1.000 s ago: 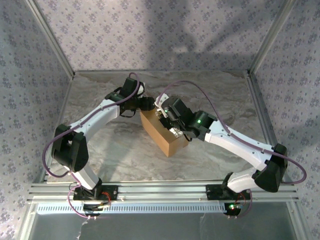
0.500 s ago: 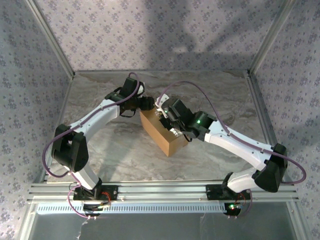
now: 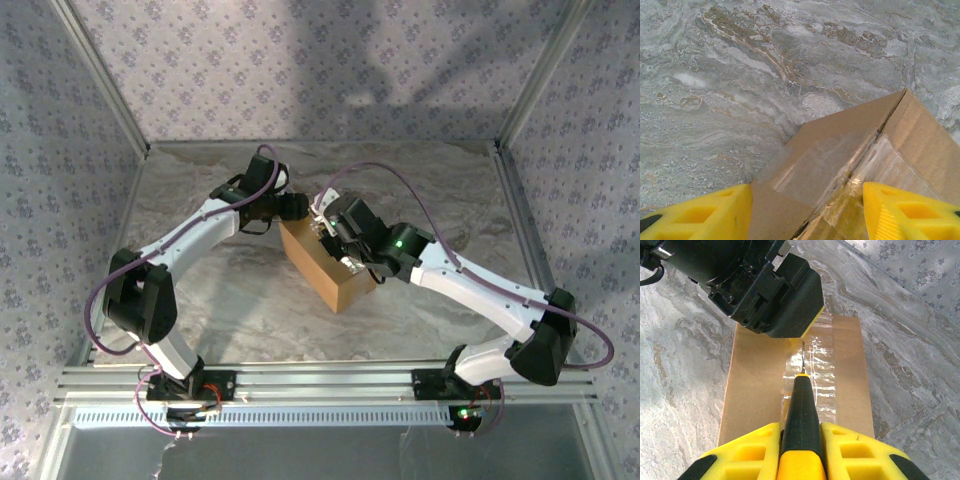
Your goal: Unpack the express box
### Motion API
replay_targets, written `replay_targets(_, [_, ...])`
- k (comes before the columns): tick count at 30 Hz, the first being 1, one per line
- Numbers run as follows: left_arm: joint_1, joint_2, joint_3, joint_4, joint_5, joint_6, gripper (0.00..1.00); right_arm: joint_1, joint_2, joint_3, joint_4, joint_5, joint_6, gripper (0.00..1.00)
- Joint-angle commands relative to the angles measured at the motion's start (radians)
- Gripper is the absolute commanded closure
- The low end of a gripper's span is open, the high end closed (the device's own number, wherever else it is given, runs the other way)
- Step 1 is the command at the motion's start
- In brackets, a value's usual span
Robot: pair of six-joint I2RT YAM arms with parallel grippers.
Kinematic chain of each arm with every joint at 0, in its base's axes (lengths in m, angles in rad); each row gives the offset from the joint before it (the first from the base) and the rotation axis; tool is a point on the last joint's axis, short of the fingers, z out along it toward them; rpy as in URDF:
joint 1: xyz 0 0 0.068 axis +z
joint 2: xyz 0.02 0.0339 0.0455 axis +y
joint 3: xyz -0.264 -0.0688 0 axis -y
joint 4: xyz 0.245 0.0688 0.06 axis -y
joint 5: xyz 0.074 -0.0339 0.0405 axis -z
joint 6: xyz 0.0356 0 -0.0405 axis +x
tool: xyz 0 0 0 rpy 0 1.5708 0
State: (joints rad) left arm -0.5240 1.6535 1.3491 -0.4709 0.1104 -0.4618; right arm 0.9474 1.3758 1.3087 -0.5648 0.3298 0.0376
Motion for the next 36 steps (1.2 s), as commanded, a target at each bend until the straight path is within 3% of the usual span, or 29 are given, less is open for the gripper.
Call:
replay_targets(1, [0.014,0.030,-0.016,-0.031,-0.077,-0.009,0.41,0.010,-0.037,0.000,-0.032,0.003,0.007,1.00])
replay_targets(36, [0.019,0.031,-0.007,-0.029,-0.089,-0.013,0.42,0.024,-0.055,-0.006,-0.073,0.017,0.020,1.00])
